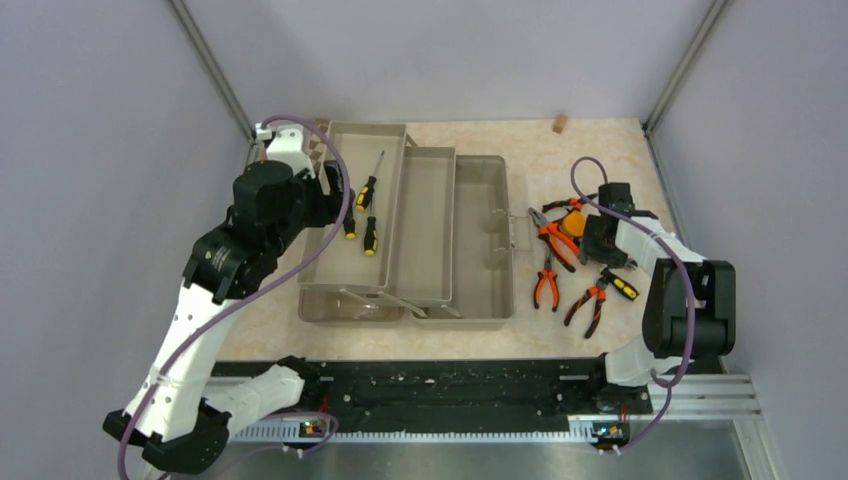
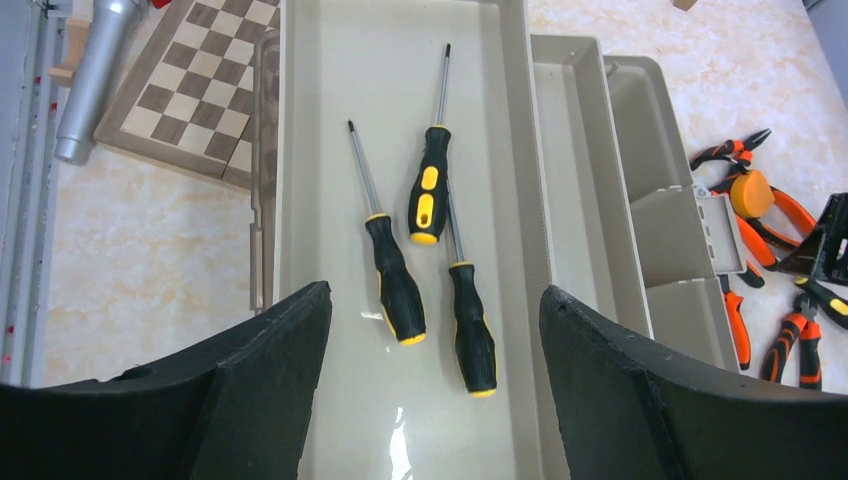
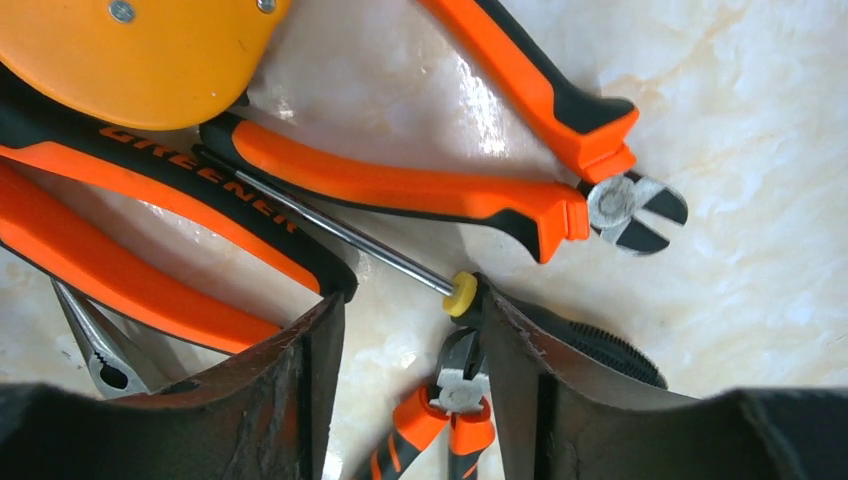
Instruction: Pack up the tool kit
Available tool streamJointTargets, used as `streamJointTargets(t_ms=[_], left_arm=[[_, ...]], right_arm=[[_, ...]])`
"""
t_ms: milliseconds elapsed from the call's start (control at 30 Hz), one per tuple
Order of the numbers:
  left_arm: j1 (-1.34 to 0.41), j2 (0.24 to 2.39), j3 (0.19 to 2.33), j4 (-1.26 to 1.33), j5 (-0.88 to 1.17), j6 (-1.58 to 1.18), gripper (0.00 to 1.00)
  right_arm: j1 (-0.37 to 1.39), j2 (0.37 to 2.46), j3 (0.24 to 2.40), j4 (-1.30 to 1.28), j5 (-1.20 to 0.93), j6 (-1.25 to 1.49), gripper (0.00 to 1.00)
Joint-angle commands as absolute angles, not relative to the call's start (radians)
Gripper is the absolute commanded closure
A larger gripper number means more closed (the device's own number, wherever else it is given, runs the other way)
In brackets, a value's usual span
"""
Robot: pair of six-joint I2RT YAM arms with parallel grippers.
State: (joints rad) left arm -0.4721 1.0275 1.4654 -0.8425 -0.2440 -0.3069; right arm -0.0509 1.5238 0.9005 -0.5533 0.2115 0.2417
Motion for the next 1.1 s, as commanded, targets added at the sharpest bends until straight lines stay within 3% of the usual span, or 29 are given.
streamJointTargets(t_ms=[0, 133, 500, 767, 1067], left_arm=[[-0.469, 0.984, 1.421, -0.799, -0.229, -0.296, 0.19], [-0.469, 0.962, 1.413, -0.797, -0.221, -0.29, 0.19], [-0.47, 0.958, 1.404, -0.783, -0.199, -0.294, 0.19], [-0.47, 0.965, 1.404, -0.775, -0.18, -0.301, 0.19], [-0.468, 0.931, 1.37, -0.756, -0.186, -0.296, 0.19]], right_arm=[[-0.084, 1.562, 0.933, -0.466, 0.167, 0.124, 0.51], [-0.101, 1.614, 0.928, -0.443, 0.137, 0.09, 0.59], [-0.106, 1.685, 0.9, -0.534, -0.035, 0.148, 0.59], [-0.122, 1.671, 0.97, -0.644, 0.105, 0.223, 0.57], [-0.197, 1.684, 1.002, -0.695, 0.124, 0.233, 0.54]])
